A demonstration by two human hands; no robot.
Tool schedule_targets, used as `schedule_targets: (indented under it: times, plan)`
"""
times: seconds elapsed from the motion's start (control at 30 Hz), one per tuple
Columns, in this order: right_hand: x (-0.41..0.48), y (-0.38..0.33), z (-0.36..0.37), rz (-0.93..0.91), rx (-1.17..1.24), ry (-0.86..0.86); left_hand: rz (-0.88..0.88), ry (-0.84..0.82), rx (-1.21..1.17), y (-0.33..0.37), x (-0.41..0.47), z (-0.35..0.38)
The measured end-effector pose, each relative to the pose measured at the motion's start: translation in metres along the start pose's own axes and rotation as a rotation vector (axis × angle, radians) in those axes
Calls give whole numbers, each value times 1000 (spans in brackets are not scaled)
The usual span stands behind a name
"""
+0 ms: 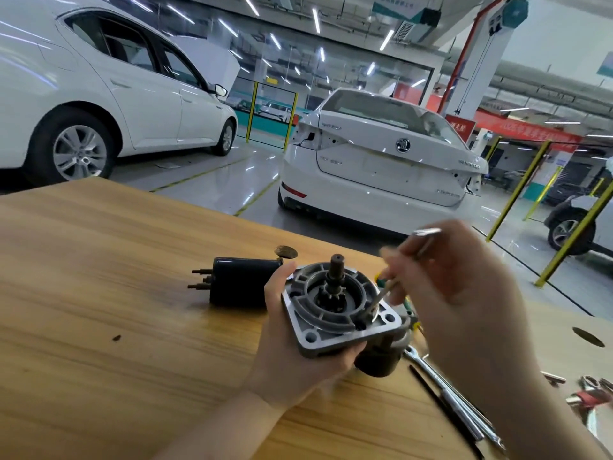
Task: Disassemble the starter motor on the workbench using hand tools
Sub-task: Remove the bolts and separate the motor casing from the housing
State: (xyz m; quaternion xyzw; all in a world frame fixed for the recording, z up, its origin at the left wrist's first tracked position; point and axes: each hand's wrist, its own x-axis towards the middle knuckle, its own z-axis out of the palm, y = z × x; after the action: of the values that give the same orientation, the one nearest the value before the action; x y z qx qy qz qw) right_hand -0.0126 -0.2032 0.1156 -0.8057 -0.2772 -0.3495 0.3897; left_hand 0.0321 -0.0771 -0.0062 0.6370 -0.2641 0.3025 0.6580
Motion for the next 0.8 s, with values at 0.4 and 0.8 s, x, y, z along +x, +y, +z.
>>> schedule_targets:
  times: [0.4,0.8]
  plan:
    - [-69,38,22,434,238,64,-146,94,-64,0,-1,0]
    - [-69,44,54,447,115,-19,-241,162,-94,-5,1,-4]
